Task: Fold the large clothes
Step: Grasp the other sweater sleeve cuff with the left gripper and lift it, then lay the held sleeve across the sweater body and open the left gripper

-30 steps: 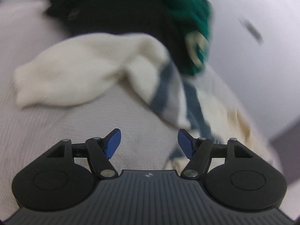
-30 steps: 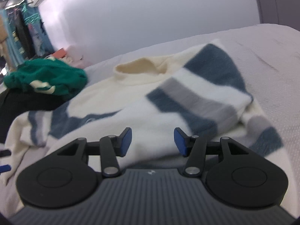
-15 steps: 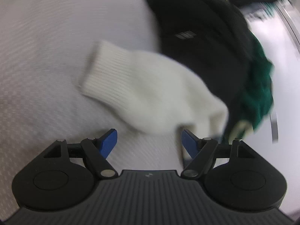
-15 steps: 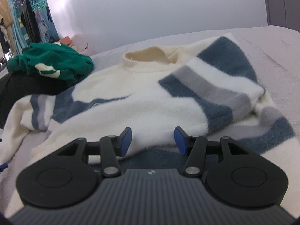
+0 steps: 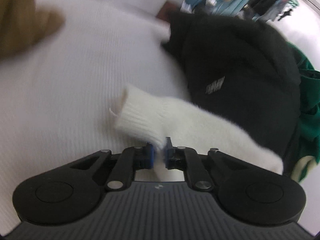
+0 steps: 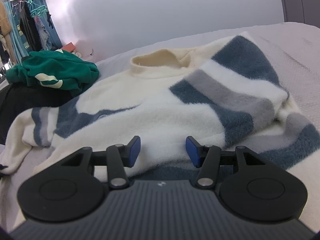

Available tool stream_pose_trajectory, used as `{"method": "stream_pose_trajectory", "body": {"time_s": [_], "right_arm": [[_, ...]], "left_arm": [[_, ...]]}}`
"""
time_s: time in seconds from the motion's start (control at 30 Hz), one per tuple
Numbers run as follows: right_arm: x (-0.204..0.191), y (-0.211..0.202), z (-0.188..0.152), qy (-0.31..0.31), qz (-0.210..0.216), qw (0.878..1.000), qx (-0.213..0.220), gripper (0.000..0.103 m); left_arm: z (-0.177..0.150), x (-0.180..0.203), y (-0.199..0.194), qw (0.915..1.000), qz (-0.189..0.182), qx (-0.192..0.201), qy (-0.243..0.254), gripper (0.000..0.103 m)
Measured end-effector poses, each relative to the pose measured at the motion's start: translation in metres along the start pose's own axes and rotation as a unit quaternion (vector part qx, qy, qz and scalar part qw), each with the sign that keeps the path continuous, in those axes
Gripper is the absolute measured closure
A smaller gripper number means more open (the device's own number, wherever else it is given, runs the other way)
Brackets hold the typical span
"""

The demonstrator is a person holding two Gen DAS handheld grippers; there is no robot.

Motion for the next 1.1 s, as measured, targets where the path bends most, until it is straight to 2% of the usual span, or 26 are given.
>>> {"method": "stream_pose_trajectory", "body": {"time_s": [0.07, 0.13, 0.27, 0.33, 0.4, 0.53, 0.63, 0.77, 0.83, 0.9, 1.0, 1.1], "right_arm": [[0.002, 0.000, 0.002, 0.005, 0.003, 1.000, 0.002, 0.049], [0.004, -0.001, 0.005, 0.012, 0.004, 1.000, 0.003, 0.049], [0.006, -0.004, 0.010, 0.019, 0.006, 1.000, 0.009, 0.049], [0.006, -0.008, 0.012, 0.022, 0.008, 1.000, 0.012, 0.049], [0.007, -0.013, 0.015, 0.024, 0.009, 1.000, 0.018, 0.049], [0.010, -0.024, 0.021, 0.030, 0.008, 0.999, 0.022, 0.049], [0.016, -0.034, 0.028, 0.043, 0.009, 0.999, 0.032, 0.049], [0.022, -0.046, 0.039, 0.051, 0.006, 0.998, 0.045, 0.049], [0.026, -0.052, 0.043, 0.051, 0.000, 0.997, 0.051, 0.049], [0.032, -0.056, 0.047, 0.059, -0.007, 0.997, 0.053, 0.049], [0.044, -0.063, 0.054, 0.085, -0.009, 0.995, 0.060, 0.049], [0.059, -0.070, 0.057, 0.102, -0.013, 0.992, 0.073, 0.049]], "left_arm": [[0.017, 0.009, -0.018, 0.9980, -0.005, 0.048, 0.041, 0.093], [0.032, 0.020, -0.038, 0.9923, -0.018, 0.091, 0.082, 0.093], [0.059, 0.053, -0.086, 0.9776, -0.077, 0.140, 0.137, 0.094], [0.067, 0.075, -0.119, 0.9650, -0.113, 0.172, 0.163, 0.094], [0.068, 0.109, -0.151, 0.9484, -0.158, 0.196, 0.194, 0.094], [0.051, 0.158, -0.215, 0.9143, -0.241, 0.218, 0.242, 0.094], [0.021, 0.191, -0.254, 0.8906, -0.290, 0.220, 0.273, 0.094], [-0.034, 0.236, -0.288, 0.8677, -0.340, 0.198, 0.304, 0.094], [-0.075, 0.249, -0.309, 0.8529, -0.368, 0.180, 0.324, 0.094], [-0.122, 0.267, -0.330, 0.8314, -0.403, 0.154, 0.350, 0.093], [-0.188, 0.289, -0.353, 0.8137, -0.440, 0.115, 0.363, 0.093], [-0.249, 0.312, -0.363, 0.7994, -0.463, 0.080, 0.374, 0.093]]}}
Point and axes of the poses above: each gripper's, at about its wrist camera, not at the fingertips, and y roughly the way its jaws point, x to its right, z to its top, the point moved 1 cm from there along y, roughly the way its jaws point, and after that the axes turned 9 degrees about x, right-handed, at the moved point
